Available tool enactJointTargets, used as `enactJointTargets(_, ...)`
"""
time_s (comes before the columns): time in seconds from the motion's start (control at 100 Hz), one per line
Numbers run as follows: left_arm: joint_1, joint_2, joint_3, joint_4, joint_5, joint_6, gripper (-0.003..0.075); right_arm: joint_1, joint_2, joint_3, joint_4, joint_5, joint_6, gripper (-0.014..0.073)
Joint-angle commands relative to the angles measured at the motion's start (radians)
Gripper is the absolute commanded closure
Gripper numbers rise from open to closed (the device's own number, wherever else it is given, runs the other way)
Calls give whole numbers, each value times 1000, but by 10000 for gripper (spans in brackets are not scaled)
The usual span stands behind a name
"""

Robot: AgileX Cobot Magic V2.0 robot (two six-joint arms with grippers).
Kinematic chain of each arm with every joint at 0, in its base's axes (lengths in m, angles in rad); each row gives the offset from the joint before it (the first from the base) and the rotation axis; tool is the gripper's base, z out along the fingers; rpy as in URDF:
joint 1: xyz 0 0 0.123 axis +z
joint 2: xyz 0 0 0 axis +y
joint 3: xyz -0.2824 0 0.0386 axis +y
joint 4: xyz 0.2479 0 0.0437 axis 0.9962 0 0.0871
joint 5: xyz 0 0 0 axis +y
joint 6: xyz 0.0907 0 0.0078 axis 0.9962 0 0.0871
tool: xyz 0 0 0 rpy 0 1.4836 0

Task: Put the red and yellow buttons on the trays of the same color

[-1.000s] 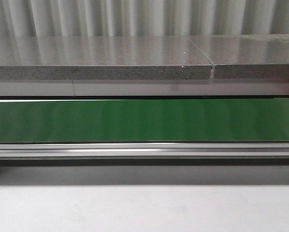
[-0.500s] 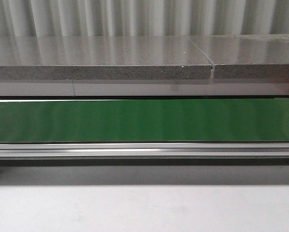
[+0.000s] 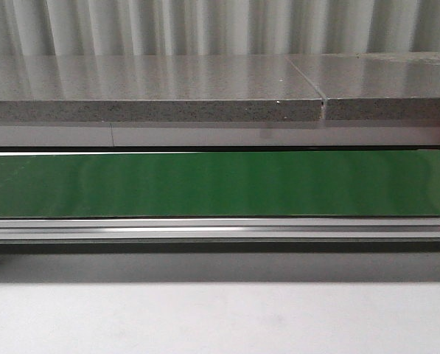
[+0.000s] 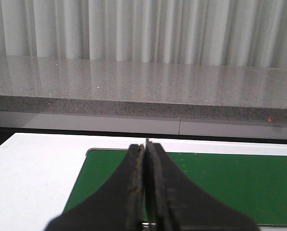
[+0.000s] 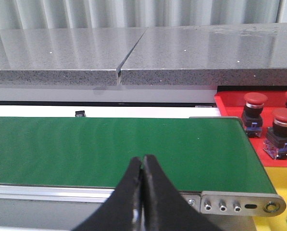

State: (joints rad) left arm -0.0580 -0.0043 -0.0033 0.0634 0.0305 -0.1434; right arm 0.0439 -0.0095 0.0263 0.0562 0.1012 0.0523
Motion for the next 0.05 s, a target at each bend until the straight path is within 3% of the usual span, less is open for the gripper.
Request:
enactJointTargets(0.0,-8,-28,47,-6,-84,-7,740,-5,-17,2,-7,-80,-4,661)
enactJointTargets(0.04,-8,-28,47,-6,-84,-7,740,-5,-17,2,-7,-80,-4,661)
